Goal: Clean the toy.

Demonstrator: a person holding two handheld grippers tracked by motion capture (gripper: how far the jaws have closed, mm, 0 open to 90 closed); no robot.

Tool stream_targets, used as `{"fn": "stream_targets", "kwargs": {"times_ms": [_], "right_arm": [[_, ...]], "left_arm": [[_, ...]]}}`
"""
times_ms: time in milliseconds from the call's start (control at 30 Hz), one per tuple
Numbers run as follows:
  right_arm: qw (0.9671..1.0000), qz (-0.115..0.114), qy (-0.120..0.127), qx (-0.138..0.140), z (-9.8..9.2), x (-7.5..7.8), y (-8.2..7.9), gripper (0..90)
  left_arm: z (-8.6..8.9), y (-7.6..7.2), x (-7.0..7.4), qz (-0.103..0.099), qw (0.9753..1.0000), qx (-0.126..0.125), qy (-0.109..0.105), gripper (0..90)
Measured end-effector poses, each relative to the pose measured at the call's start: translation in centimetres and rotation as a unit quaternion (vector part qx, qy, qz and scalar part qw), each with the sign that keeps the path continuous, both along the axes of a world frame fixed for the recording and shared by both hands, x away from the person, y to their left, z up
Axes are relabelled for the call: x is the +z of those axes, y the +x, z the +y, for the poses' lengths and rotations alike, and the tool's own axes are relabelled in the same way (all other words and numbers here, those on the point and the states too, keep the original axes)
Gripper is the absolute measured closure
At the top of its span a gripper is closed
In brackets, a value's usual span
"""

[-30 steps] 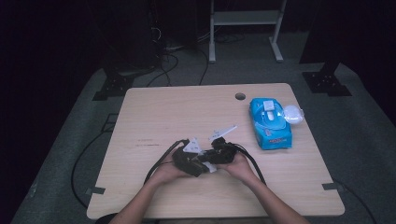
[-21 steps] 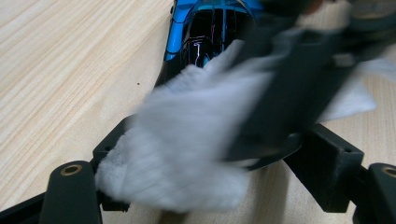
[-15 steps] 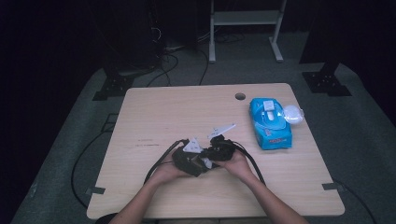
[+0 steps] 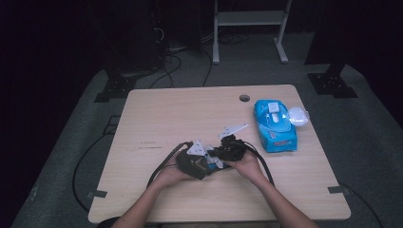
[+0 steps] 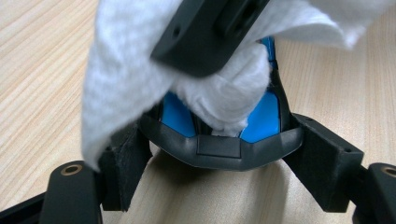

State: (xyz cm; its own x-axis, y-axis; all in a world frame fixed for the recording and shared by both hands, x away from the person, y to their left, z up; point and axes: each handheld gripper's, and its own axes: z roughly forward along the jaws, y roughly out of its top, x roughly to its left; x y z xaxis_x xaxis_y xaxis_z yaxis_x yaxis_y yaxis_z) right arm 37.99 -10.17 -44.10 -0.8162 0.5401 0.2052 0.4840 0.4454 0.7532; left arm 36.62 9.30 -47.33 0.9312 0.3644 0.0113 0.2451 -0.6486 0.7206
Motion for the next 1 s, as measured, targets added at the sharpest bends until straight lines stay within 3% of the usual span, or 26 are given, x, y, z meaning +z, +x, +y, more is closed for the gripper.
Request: {"fn": "stream_targets", "kwargs": {"times_ms": [67,133,300,433,533,667,700,867,1000], "right_arm": [[1.0000,-0.002,0.009,-0.004,-0.4,0.2,-0.2,84.5],[0.9993,0.030,0.015,0.016,-0.6,0.2,-0.4,84.4],[0.9985,0.026,-0.009,0.048,0.1,-0.4,-1.5,84.3],[0.9983,0.016,-0.026,0.050,-0.1,-0.4,-1.8,84.6],[0.9987,0.006,-0.039,0.033,-1.3,0.2,-1.8,84.6],[0.9981,0.018,-0.046,0.037,-2.1,0.3,-1.8,80.3],[0.9978,0.010,-0.053,0.038,-1.7,0.3,-2.1,75.3],[0.9958,-0.018,-0.078,0.045,-1.3,0.5,-2.7,68.5],[0.9954,-0.049,-0.081,0.013,-2.3,0.2,-3.2,67.4]], "left_arm": [[0.0,0.0,0.0,0.000,1.0000,0.000,0.000,23.9],[0.0,0.0,0.0,-0.001,1.0000,-0.001,0.000,23.9],[0.0,0.0,0.0,-0.002,1.0000,0.000,0.004,23.9],[0.0,-0.1,0.0,-0.004,1.0000,0.000,0.003,23.9],[0.1,0.0,0.0,-0.001,1.0000,-0.001,0.000,23.9],[0.0,0.0,0.0,-0.001,1.0000,-0.001,0.002,23.9],[0.0,0.0,0.0,-0.001,1.0000,-0.001,0.003,23.9],[0.0,-0.1,0.0,-0.001,1.0000,0.001,0.001,23.9],[0.0,0.0,0.0,-0.001,1.0000,-0.001,0.003,23.9]]}}
